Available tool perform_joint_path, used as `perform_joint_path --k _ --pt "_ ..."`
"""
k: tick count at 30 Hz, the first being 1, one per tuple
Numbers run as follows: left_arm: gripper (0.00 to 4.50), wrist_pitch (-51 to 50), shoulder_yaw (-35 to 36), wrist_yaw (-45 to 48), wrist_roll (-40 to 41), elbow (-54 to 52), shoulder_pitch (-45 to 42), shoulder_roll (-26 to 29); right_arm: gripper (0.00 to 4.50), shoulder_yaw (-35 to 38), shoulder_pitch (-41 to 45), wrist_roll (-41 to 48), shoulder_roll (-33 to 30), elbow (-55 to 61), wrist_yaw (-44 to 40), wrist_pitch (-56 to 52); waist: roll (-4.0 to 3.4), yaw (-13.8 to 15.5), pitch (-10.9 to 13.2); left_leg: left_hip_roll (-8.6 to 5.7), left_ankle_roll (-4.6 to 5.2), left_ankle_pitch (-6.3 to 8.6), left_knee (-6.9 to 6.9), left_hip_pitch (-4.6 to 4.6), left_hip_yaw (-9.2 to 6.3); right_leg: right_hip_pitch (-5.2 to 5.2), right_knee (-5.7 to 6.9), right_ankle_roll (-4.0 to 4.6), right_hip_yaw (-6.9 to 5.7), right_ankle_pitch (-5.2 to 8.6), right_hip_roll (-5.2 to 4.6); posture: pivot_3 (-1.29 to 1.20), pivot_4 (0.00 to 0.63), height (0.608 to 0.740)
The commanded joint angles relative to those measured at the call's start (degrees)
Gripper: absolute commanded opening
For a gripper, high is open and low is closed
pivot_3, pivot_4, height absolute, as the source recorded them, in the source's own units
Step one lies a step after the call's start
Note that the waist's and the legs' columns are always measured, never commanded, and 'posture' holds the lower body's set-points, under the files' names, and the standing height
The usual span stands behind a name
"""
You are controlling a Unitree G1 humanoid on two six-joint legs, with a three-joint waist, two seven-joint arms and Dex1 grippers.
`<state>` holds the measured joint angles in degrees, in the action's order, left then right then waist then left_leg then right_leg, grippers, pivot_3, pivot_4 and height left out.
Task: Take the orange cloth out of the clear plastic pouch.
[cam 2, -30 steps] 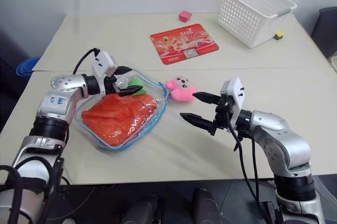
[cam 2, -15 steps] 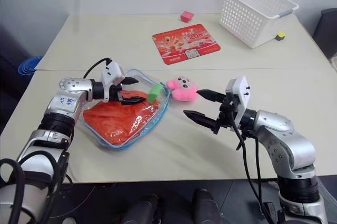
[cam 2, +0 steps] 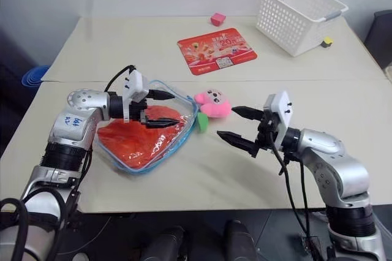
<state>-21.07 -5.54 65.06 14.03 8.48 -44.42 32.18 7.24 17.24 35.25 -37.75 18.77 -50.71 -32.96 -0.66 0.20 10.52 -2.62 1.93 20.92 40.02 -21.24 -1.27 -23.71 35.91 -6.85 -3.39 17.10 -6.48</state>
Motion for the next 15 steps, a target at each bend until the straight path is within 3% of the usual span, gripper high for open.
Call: perform_joint_path --k 1,5,10,15 --pt "4.47 -3.77 -0.52 -0.55 2.29 -9.14 1.26 0.34 4.50 1.00 -1.93 -3.34 -2.37 -1.15 -0.57 3.27 0.00 0.02 0.00 0.00 0.00 0.00 0.00 0.00 0.00 0.00 -0.01 0.00 0.04 0.00 0.01 0.00 0.150 0.740" --pt "4.47 -5.71 0.04 -1.01 2.01 -13.24 3.58 2.76 4.50 -0.91 -3.15 -3.26 -0.41 -0.64 1.85 1.25 0.00 -0.30 0.00 0.01 0.00 0.00 -0.01 0.01 0.00 0.00 -0.01 0.00 0.09 0.00 0.03 0.00 0.150 0.740" --pt "4.47 -5.57 3.28 1.90 2.66 -19.15 10.44 12.40 4.50 -6.24 -1.45 -0.81 9.67 1.43 10.59 -6.71 -0.03 -1.60 0.02 0.30 -0.17 0.02 -0.11 0.18 0.10 -0.08 0.04 0.06 0.34 0.03 0.24 0.00 0.150 0.740" --pt "4.47 -9.28 8.53 2.22 6.82 -23.76 12.59 18.23 4.50 -11.22 3.55 -3.96 18.96 -3.13 18.33 -9.14 -0.03 -1.45 0.02 0.20 -0.18 0.01 -0.03 0.08 0.05 -0.12 0.06 0.06 0.37 0.03 0.15 0.00 0.150 0.740"
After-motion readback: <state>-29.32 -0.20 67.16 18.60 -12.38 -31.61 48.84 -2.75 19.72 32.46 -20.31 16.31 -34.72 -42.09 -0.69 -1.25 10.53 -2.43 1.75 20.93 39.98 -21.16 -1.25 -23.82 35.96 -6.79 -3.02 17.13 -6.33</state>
